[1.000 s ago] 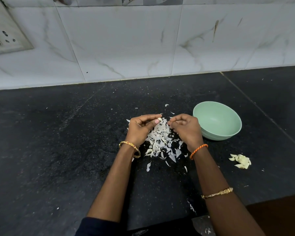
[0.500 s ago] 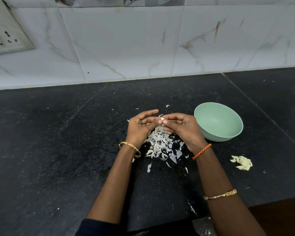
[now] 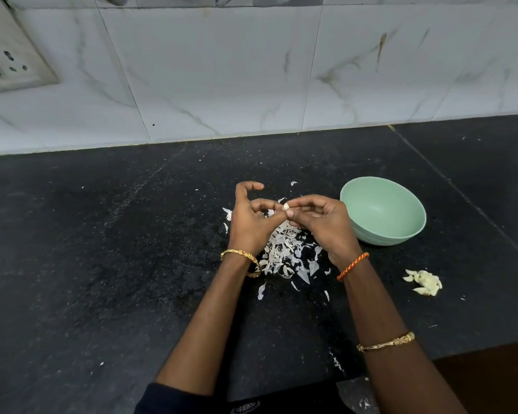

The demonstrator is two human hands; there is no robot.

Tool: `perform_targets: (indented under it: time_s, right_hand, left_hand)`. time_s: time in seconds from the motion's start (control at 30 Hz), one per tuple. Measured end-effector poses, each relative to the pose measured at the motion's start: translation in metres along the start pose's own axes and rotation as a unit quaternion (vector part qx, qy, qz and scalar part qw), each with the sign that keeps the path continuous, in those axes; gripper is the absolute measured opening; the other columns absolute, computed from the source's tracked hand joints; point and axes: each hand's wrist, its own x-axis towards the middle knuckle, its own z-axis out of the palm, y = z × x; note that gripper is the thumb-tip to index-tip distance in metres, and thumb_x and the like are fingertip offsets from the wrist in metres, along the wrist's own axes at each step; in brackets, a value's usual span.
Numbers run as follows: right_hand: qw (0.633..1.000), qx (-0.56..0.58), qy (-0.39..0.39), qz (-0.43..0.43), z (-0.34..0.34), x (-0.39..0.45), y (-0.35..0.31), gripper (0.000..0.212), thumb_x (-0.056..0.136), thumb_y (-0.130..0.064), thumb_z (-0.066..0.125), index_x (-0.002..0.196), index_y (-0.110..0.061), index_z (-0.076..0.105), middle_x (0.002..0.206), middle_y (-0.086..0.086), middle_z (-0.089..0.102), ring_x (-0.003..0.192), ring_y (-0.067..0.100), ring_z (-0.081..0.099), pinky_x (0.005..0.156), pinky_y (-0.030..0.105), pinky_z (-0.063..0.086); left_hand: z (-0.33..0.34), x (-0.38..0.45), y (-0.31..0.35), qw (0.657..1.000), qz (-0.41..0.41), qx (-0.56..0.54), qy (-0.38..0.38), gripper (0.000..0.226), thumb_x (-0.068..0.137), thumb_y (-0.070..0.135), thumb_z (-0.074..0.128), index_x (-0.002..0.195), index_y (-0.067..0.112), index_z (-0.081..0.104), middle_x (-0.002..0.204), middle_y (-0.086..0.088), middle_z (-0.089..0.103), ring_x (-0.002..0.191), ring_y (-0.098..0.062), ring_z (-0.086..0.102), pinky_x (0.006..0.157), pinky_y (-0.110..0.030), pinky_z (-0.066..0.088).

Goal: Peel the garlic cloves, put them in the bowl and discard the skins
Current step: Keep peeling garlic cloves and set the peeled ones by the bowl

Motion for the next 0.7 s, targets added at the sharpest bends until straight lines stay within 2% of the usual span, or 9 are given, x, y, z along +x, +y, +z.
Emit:
perform_targets:
  time_s: [0.13,0.27,0.33,0.4,0.43,0.5,0.57,0.63,0.7]
  right_hand:
    - [1.0,0.017,-0.005,-0.003,0.001,-0.0009,0.0012,0.016,0.08,0.0,0.072,0.094,-0.008,0.07,0.087,0.011,0.071,0.079,0.016,0.069,0.07,0.022,0.057]
    - [0.999,0.042,-0.034,0.003,0.0019,-0.0034,0.0001,0.021,0.084,0.005,0.066,0.101,-0.007,0.069,0.09,0.008,0.07,0.083,0.014,0.069,0.075,0.025,0.058]
    - [0.997,0.061,-0.039,0.008,0.0027,-0.0045,-0.0001,0.02,0.084,0.006,0.064,0.098,-0.007,0.069,0.089,0.006,0.07,0.082,0.013,0.069,0.076,0.025,0.059]
    - [0.997,0.062,-0.035,0.008,0.0021,-0.0045,0.0004,0.02,0.083,0.006,0.066,0.096,-0.009,0.07,0.087,0.005,0.071,0.081,0.013,0.068,0.075,0.026,0.059]
    - [0.998,0.05,-0.031,0.005,0.0015,-0.004,0.0007,0.02,0.082,0.005,0.067,0.095,-0.01,0.07,0.087,0.006,0.071,0.081,0.014,0.068,0.075,0.026,0.059]
    - [1.0,0.015,-0.022,-0.007,0.0007,-0.0027,0.0005,0.021,0.08,0.003,0.07,0.094,-0.012,0.071,0.091,0.009,0.072,0.082,0.016,0.069,0.072,0.026,0.059]
    - [1.0,-0.018,-0.013,-0.022,0.0009,-0.0016,0.0006,0.021,0.08,0.003,0.072,0.092,-0.014,0.071,0.089,0.009,0.073,0.08,0.014,0.069,0.07,0.023,0.057]
    - [0.997,-0.064,-0.003,-0.04,0.0012,-0.0004,0.0017,0.021,0.08,0.0,0.073,0.092,-0.017,0.073,0.088,0.005,0.074,0.079,0.013,0.07,0.071,0.023,0.056]
    - [0.993,-0.103,0.01,-0.053,0.0012,0.0003,0.0026,0.018,0.081,-0.002,0.073,0.093,-0.015,0.074,0.089,0.002,0.074,0.08,0.012,0.07,0.073,0.024,0.057]
  left_hand:
    - [-0.0011,-0.0016,0.0028,1.0,0.0,-0.018,-0.015,0.049,0.076,0.003,0.074,0.098,0.024,0.036,0.073,0.002,0.069,0.039,0.0,0.04,0.046,-0.019,0.034]
    - [-0.0011,-0.0011,0.0015,0.999,-0.018,-0.031,-0.03,0.045,0.078,0.001,0.071,0.099,0.021,0.037,0.073,0.002,0.068,0.043,0.001,0.043,0.048,-0.016,0.036]
    - [-0.0019,0.0007,-0.0007,0.999,-0.027,-0.03,-0.02,0.037,0.08,0.001,0.069,0.097,0.021,0.044,0.07,0.005,0.067,0.053,-0.007,0.049,0.054,-0.02,0.041]
    - [-0.0034,0.0011,-0.0006,0.999,-0.025,-0.014,-0.018,0.021,0.083,0.002,0.066,0.091,0.018,0.056,0.07,0.0,0.064,0.065,-0.013,0.052,0.063,-0.025,0.045]
    - [-0.0043,0.0002,0.0006,0.999,-0.02,-0.008,-0.026,0.013,0.085,0.002,0.064,0.088,0.015,0.062,0.073,-0.002,0.064,0.066,-0.012,0.053,0.063,-0.021,0.045]
    - [-0.0049,-0.0016,0.0037,0.999,-0.021,-0.013,-0.042,0.008,0.088,0.002,0.061,0.088,0.003,0.069,0.07,0.004,0.066,0.054,0.003,0.052,0.055,-0.007,0.04]
    - [-0.005,-0.0021,0.0031,0.998,-0.031,-0.022,-0.049,0.013,0.088,0.003,0.062,0.095,-0.005,0.069,0.052,0.016,0.059,0.043,0.008,0.049,0.048,-0.001,0.034]
    - [-0.0055,-0.0009,0.0006,0.998,-0.039,-0.023,-0.049,0.015,0.087,0.006,0.066,0.097,-0.005,0.069,0.046,0.017,0.056,0.04,0.006,0.045,0.045,-0.004,0.033]
    - [-0.0064,0.001,-0.0024,0.998,-0.051,-0.022,-0.043,0.01,0.086,0.009,0.068,0.092,0.002,0.071,0.051,0.015,0.061,0.041,0.002,0.042,0.042,-0.009,0.035]
